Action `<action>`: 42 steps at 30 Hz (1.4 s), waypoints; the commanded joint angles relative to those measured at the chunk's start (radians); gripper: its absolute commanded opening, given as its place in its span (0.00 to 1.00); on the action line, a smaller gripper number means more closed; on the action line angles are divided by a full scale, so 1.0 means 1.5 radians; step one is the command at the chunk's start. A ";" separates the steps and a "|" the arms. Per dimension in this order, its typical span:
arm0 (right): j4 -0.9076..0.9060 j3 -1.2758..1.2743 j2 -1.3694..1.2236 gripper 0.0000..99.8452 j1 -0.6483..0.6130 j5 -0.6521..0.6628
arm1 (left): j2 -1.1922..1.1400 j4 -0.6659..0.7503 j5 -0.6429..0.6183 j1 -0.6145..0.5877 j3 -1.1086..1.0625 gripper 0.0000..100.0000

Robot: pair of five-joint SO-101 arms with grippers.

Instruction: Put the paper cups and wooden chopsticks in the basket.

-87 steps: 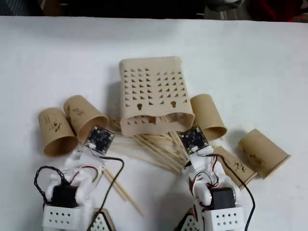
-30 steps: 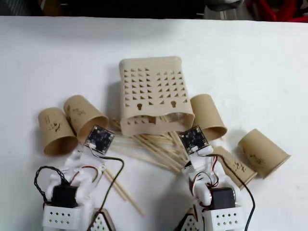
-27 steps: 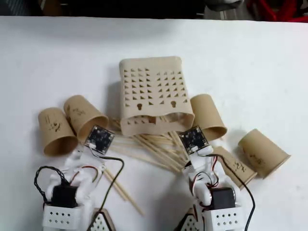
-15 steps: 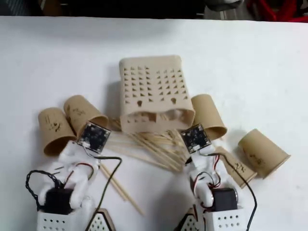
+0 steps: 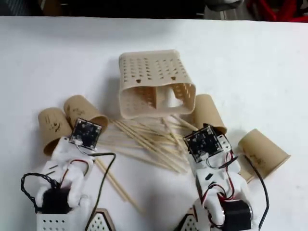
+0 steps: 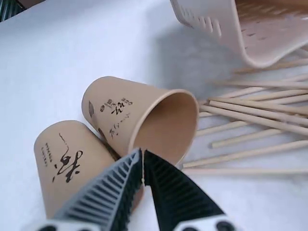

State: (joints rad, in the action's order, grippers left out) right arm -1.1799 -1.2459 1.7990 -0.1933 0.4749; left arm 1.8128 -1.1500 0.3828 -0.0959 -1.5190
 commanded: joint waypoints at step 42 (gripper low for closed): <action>0.260 0.109 -0.595 0.31 -0.104 0.010 | 0.006 0.016 0.007 -0.010 -0.009 0.03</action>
State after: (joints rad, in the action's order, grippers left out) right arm -0.9375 -1.0495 0.9413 -0.3698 0.4810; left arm 1.8144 -1.1500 0.3828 -0.1036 -1.5390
